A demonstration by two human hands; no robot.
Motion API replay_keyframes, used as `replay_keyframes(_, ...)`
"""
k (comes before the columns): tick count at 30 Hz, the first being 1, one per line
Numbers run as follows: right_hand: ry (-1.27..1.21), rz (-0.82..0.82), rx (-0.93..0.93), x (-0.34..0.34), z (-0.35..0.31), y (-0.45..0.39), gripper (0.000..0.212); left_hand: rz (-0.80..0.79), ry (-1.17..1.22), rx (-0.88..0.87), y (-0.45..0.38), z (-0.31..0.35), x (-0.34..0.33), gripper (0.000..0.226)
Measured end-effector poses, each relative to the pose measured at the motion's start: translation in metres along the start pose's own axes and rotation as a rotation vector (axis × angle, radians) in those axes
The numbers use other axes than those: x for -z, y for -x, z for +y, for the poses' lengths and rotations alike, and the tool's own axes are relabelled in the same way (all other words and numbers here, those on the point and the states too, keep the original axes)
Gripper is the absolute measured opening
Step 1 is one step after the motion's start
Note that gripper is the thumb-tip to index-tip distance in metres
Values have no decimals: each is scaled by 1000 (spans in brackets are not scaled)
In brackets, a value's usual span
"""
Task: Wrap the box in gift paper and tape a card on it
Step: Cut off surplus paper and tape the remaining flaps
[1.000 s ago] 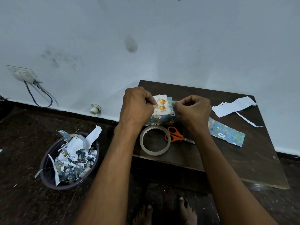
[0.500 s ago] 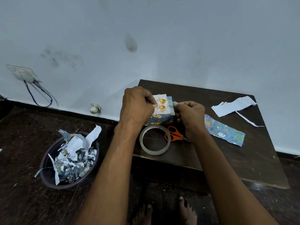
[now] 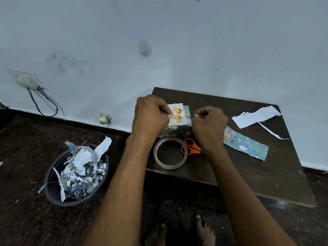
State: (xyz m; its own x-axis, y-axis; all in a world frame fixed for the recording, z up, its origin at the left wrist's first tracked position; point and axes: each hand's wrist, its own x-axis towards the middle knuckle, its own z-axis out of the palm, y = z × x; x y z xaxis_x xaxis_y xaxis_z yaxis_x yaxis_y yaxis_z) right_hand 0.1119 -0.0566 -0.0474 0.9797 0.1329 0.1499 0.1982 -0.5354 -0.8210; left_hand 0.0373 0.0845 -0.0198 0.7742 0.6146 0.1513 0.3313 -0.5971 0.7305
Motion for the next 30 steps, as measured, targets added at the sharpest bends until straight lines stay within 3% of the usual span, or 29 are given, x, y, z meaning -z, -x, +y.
replay_keyframes(3,-36,67,41,-4,-11,7,2,2,12,11,1,3,1,9)
replay_keyframes(8,-178,-45,-96,-12,-12,10,28,0,4,17,3,6,2,8)
replay_keyframes(19,-199,-59,-112,-17,-5,8,40,-13,2,79,1,4,9,14)
replay_keyframes(25,-108,-9,208,-21,-15,12,17,52,-15,69,1,0,18,16)
replay_keyframes(30,85,-13,404,-26,-13,14,15,88,-34,84,1,-4,21,19)
